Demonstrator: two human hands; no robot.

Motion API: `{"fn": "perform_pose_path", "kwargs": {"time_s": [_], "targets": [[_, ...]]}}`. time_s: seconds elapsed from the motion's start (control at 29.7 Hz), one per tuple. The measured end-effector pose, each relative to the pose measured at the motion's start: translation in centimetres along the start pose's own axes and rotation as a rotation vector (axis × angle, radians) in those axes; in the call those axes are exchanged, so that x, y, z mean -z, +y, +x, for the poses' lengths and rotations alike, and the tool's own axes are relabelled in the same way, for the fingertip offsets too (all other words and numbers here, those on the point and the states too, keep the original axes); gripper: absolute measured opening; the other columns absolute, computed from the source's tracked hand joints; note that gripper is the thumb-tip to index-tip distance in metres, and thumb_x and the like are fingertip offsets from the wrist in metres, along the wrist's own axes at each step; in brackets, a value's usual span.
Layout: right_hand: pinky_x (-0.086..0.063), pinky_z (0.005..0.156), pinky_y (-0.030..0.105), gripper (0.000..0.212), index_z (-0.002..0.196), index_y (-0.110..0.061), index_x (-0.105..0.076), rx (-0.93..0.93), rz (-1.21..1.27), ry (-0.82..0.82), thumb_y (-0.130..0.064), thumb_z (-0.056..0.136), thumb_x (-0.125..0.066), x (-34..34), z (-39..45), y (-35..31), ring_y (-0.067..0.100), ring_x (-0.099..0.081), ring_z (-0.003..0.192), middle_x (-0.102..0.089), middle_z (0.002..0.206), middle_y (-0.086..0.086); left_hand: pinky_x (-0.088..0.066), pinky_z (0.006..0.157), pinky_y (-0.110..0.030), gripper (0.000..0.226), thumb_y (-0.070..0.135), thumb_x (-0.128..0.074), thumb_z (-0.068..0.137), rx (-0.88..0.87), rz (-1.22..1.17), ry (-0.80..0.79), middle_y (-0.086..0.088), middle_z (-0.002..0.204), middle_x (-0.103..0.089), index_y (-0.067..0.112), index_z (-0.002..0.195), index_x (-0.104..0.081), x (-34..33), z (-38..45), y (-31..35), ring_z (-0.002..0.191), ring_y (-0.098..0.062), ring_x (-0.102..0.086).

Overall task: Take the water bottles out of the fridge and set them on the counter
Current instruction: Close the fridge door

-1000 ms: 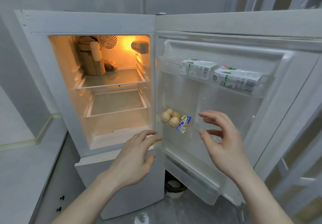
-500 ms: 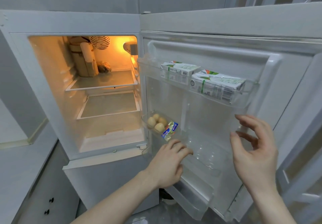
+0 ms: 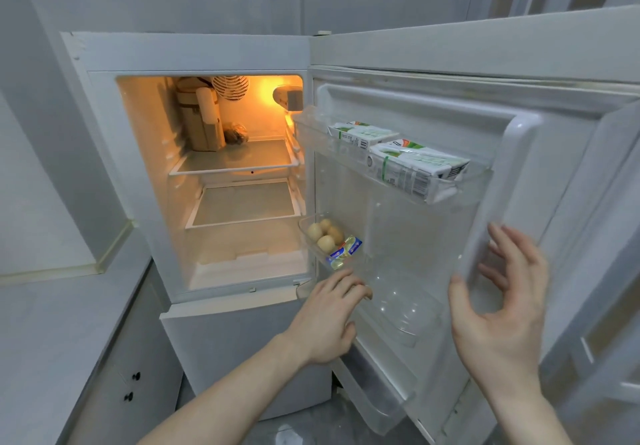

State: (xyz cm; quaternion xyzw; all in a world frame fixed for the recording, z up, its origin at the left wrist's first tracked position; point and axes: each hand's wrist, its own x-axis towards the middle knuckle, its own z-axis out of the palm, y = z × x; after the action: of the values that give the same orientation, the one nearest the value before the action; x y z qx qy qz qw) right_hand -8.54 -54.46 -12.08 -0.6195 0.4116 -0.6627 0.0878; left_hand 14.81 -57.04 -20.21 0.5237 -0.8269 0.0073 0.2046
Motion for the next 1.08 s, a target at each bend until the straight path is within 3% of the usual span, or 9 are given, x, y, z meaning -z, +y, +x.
{"fn": "perform_pose_path", "kwargs": {"time_s": [0.2, 0.34, 0.4, 0.47, 0.57, 0.67, 0.74, 0.94, 1.08], "targets": [[-0.056, 0.098, 0.043, 0.064, 0.141, -0.013, -0.056, 0.053, 0.122, -0.094, 0.015, 0.084, -0.068, 0.2, -3.5, -5.3, 0.022, -0.065, 0.122, -0.049, 0.148, 0.003, -0.032, 0.118, -0.042, 0.068, 0.016, -0.058, 0.074, 0.123, -0.006, -0.019, 0.001, 0.156, -0.037, 0.023, 0.14, -0.046, 2.3, -4.2, -1.5, 0.15, -0.025, -0.025], [-0.056, 0.075, 0.022, 0.053, 0.129, -0.014, -0.062, 0.105, 0.141, -0.004, 0.014, 0.085, -0.068, 0.5, -5.0, -8.7, 0.024, -0.07, 0.099, -0.051, 0.135, -0.002, -0.022, 0.124, -0.036, 0.087, 0.015, -0.058, 0.076, 0.225, -0.024, -0.053, 0.0, 0.169, -0.019, 0.022, 0.158, -0.03, 4.0, -7.2, -2.7, 0.153, -0.023, -0.02], [-0.052, 0.07, 0.02, 0.053, 0.129, -0.015, -0.061, 0.151, 0.12, 0.035, 0.013, 0.084, -0.069, 0.4, -5.9, -10.5, 0.024, -0.066, 0.09, -0.046, 0.131, -0.011, -0.019, 0.125, -0.033, 0.091, 0.013, -0.058, 0.078, 0.276, -0.066, -0.047, 0.0, 0.17, -0.015, 0.022, 0.161, -0.023, 5.1, -9.6, -3.1, 0.154, -0.022, -0.019], [-0.049, 0.072, 0.024, 0.054, 0.129, -0.013, -0.061, 0.197, 0.086, 0.046, 0.014, 0.083, -0.07, 0.0, -6.5, -11.5, 0.023, -0.06, 0.085, -0.043, 0.132, -0.012, -0.018, 0.125, -0.03, 0.092, 0.011, -0.058, 0.08, 0.324, -0.114, -0.037, 0.0, 0.17, -0.017, 0.022, 0.163, -0.021, 5.8, -11.5, -3.4, 0.154, -0.022, -0.021], [-0.049, 0.071, 0.031, 0.057, 0.133, -0.007, -0.059, 0.209, 0.073, 0.009, 0.013, 0.082, -0.072, -1.6, -7.8, -13.2, 0.024, -0.054, 0.081, -0.04, 0.133, 0.002, -0.016, 0.126, -0.029, 0.09, 0.011, -0.058, 0.081, 0.371, -0.2, 0.004, 0.003, 0.169, -0.021, 0.023, 0.162, -0.021, 6.8, -15.6, -3.2, 0.153, -0.02, -0.021], [-0.048, 0.063, 0.023, 0.065, 0.143, -0.006, -0.05, 0.164, 0.126, -0.007, 0.013, 0.084, -0.07, -3.3, -8.2, -14.3, 0.017, -0.054, 0.075, -0.039, 0.135, -0.002, -0.02, 0.124, -0.029, 0.085, 0.013, -0.056, 0.083, 0.407, -0.292, 0.033, 0.009, 0.164, -0.026, 0.026, 0.16, -0.024, 8.2, -18.5, -2.6, 0.15, -0.013, -0.024], [-0.047, 0.06, 0.018, 0.072, 0.148, -0.009, -0.045, 0.142, 0.176, -0.054, 0.012, 0.084, -0.071, -4.5, -8.4, -15.2, 0.014, -0.054, 0.073, -0.043, 0.136, 0.005, -0.022, 0.123, -0.027, 0.081, 0.012, -0.055, 0.083, 0.447, -0.332, 0.078, 0.011, 0.161, -0.03, 0.026, 0.158, -0.028, 9.3, -20.3, -2.3, 0.148, -0.008, -0.026], [-0.05, 0.067, 0.016, 0.068, 0.153, -0.019, -0.047, 0.119, 0.299, -0.289, -0.012, 0.091, -0.075, -9.4, -10.2, -16.8, 0.013, -0.057, 0.083, -0.044, 0.134, -0.002, -0.034, 0.109, -0.018, 0.07, 0.013, -0.057, 0.089, 0.514, -0.355, 0.198, 0.025, 0.148, -0.037, 0.036, 0.151, -0.037, 12.4, -25.3, -2.6, 0.133, 0.008, -0.039], [-0.053, 0.073, 0.014, 0.064, 0.151, -0.023, -0.051, 0.08, 0.4, -0.426, -0.018, 0.092, -0.074, -12.6, -10.4, -17.2, 0.015, -0.062, 0.103, -0.046, 0.135, -0.011, -0.044, 0.099, -0.019, 0.063, 0.017, -0.061, 0.093, 0.541, -0.385, 0.293, 0.03, 0.141, -0.04, 0.041, 0.148, -0.041, 14.1, -27.0, -3.0, 0.125, 0.005, -0.049]]}}
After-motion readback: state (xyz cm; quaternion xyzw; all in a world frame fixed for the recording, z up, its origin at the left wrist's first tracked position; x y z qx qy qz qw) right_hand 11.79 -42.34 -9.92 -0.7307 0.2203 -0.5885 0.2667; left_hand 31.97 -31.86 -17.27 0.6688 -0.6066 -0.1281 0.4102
